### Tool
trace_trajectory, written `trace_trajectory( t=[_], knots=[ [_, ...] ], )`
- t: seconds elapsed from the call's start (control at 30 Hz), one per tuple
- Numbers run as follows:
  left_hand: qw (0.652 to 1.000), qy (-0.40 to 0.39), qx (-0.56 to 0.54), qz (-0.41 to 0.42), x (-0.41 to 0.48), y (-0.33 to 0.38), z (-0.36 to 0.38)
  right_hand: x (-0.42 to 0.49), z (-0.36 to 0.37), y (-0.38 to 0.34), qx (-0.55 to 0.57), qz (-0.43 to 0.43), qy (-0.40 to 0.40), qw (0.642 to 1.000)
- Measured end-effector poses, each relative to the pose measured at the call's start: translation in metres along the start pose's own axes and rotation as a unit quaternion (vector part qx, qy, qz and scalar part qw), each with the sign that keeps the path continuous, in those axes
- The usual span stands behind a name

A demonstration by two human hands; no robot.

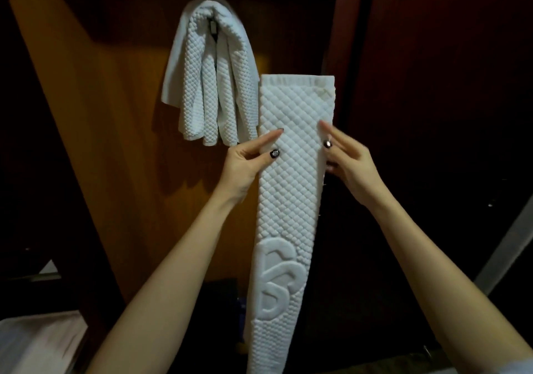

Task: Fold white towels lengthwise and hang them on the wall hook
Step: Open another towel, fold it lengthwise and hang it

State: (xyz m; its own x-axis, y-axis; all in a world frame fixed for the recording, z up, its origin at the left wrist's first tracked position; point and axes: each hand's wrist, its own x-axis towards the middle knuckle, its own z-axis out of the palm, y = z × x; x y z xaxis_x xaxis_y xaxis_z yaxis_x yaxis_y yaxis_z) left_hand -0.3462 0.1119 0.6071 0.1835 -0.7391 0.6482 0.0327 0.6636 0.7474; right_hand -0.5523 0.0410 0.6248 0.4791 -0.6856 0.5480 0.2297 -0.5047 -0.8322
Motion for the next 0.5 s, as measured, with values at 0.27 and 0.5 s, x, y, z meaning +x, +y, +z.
trace_trajectory(
  t=[0.27, 0.5],
  knots=[
    [0.999, -0.033, 0.030, 0.004, 0.047, 0.028, 0.006, -0.010, 0.015, 0.017, 0.035, 0.000, -0.053, 0.998],
    [0.997, -0.019, 0.080, -0.016, 0.056, 0.030, -0.011, 0.004, 0.033, 0.005, 0.032, -0.012, -0.082, 0.996]
  ],
)
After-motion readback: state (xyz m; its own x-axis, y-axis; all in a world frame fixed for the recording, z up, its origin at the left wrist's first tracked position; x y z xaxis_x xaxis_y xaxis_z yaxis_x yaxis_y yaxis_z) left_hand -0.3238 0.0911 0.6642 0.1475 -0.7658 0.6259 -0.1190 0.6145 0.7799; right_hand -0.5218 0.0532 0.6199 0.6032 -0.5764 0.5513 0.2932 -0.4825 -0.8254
